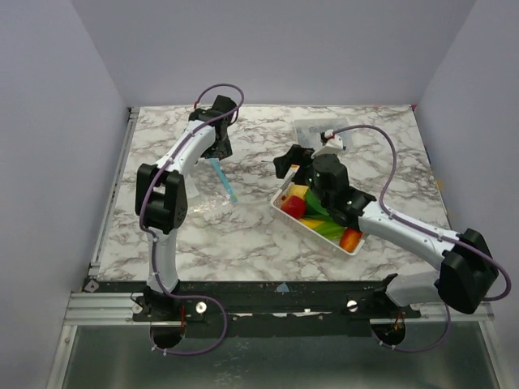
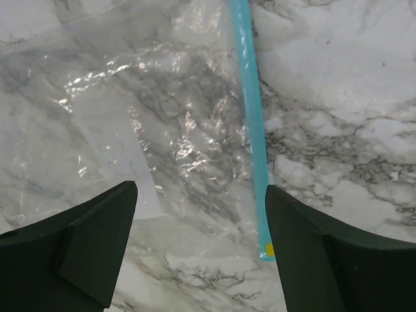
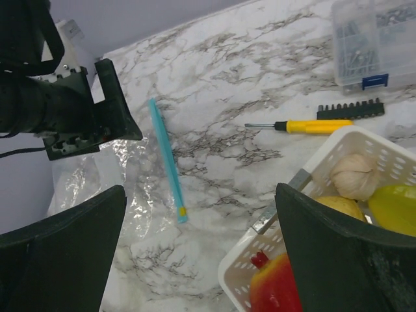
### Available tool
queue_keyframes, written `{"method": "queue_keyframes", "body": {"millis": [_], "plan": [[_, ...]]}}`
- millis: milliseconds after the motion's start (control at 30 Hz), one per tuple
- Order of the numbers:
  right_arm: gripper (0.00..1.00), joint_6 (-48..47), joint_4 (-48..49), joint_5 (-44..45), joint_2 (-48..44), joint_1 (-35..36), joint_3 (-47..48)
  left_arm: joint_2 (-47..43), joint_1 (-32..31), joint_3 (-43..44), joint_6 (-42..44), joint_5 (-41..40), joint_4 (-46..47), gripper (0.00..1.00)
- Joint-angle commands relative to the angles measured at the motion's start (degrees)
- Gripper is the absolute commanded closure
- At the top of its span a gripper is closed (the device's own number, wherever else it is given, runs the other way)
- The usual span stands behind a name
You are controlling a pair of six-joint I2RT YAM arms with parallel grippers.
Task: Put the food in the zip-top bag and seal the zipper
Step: Pick up the zipper food storage bag at the center of the board.
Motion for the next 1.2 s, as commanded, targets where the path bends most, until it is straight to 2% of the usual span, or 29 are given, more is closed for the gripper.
{"method": "queue_keyframes", "body": {"millis": [0, 133, 200, 533, 667, 800, 967, 1167], "plan": [[0.00, -1.22, -1.65, 7.62, -5.02, 0.44, -4.16, 9.26, -1.32, 15.08, -3.00, -3.66, -10.61, 0.18], [0.00, -2.19, -1.51, 9.72, -8.21, 0.45, -6.44, 18.05, -2.51, 25.53, -4.29, -3.35, -15.31, 0.18], [0.00, -2.63, -1.59, 10.34, -9.34, 0.38, -7.07, 20.84, -2.54, 28.12, -6.51, -4.16, -17.61, 0.18], [0.00, -2.22, -0.08, 10.27, -12.05, 0.33, -9.75, 23.37, -2.72, 27.47, -6.15, -0.21, -17.17, 0.20], [0.00, -1.64, 1.53, 5.75, -10.12, 0.34, -9.49, 22.54, -2.72, 26.68, -6.02, 2.61, -18.91, 0.20], [0.00, -1.31, 4.20, -3.04, -2.64, 0.44, -6.27, 9.88, -2.35, 13.15, -3.21, 5.09, -9.19, 0.17], [0.00, -0.20, 8.06, -10.07, 9.83, 0.75, 1.32, -5.54, 1.60, 3.57, -0.63, 10.22, -4.60, 0.13], [0.01, 0.36, 10.37, -14.97, 25.29, 0.88, 12.84, -28.02, 7.94, -14.28, 3.30, 23.57, 4.96, 0.06]]}}
